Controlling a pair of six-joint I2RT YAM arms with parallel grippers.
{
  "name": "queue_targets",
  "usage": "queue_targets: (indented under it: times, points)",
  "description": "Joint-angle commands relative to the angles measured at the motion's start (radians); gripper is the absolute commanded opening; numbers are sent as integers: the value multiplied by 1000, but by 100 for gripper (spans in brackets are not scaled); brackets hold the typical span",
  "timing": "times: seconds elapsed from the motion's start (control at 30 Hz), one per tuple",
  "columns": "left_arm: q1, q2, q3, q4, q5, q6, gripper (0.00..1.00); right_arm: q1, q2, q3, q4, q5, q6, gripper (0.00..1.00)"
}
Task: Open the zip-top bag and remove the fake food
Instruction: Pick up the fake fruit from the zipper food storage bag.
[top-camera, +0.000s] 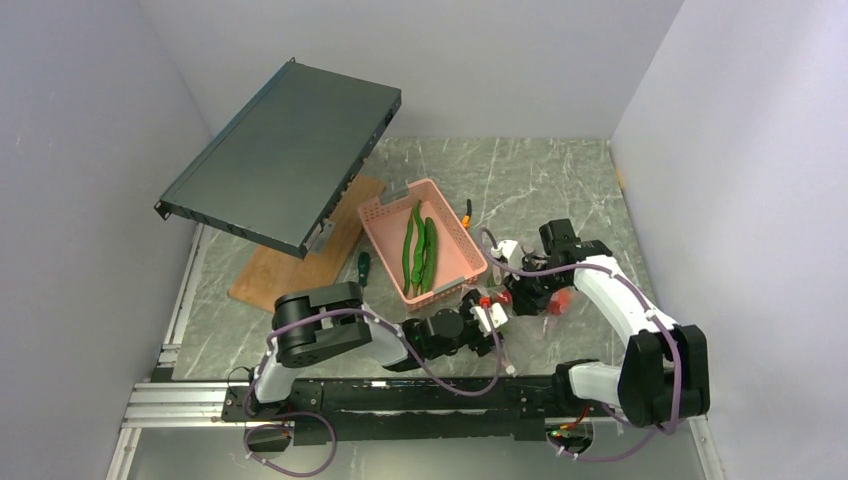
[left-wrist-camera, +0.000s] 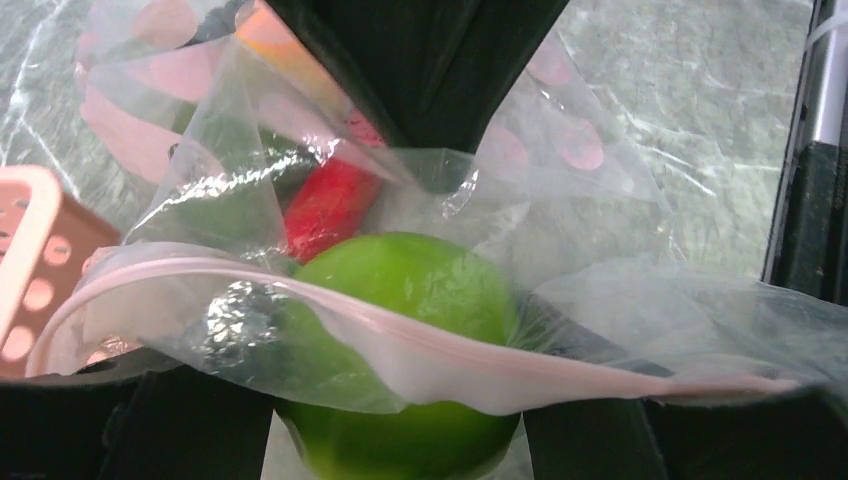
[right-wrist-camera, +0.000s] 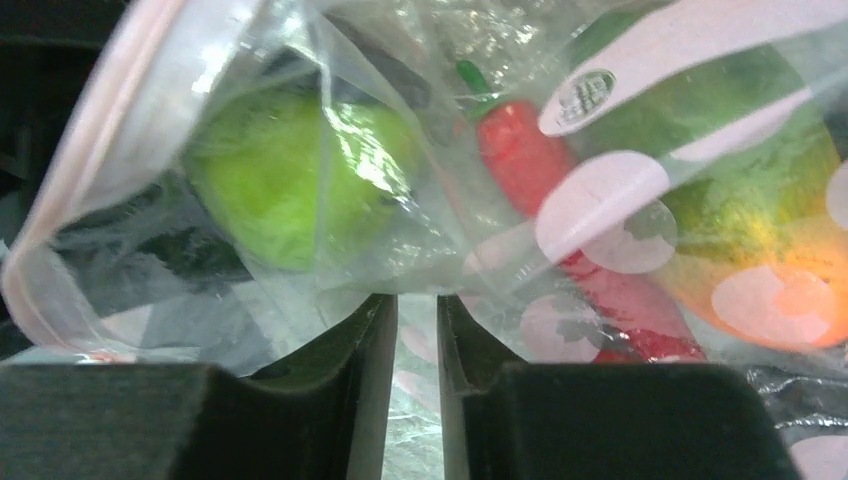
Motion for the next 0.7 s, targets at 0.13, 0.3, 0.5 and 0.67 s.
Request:
queue_targets:
  times: [0.13,0.3,0.5,0.67]
  points:
    - [-8,-223,-104,-75,56,-92,6,-62,-19,-39,98,52,80,33]
    - [-9,-305,-93,-210,133,-149,4,-83,25,-45,128,108,113,33]
    - [-8,-365,-108,-302,187,-209,3,-118,30,-49,145,133,129,33]
    - [-8,-405,-102,-379,195,-242,1,-139,15,-47,129,105,111,34]
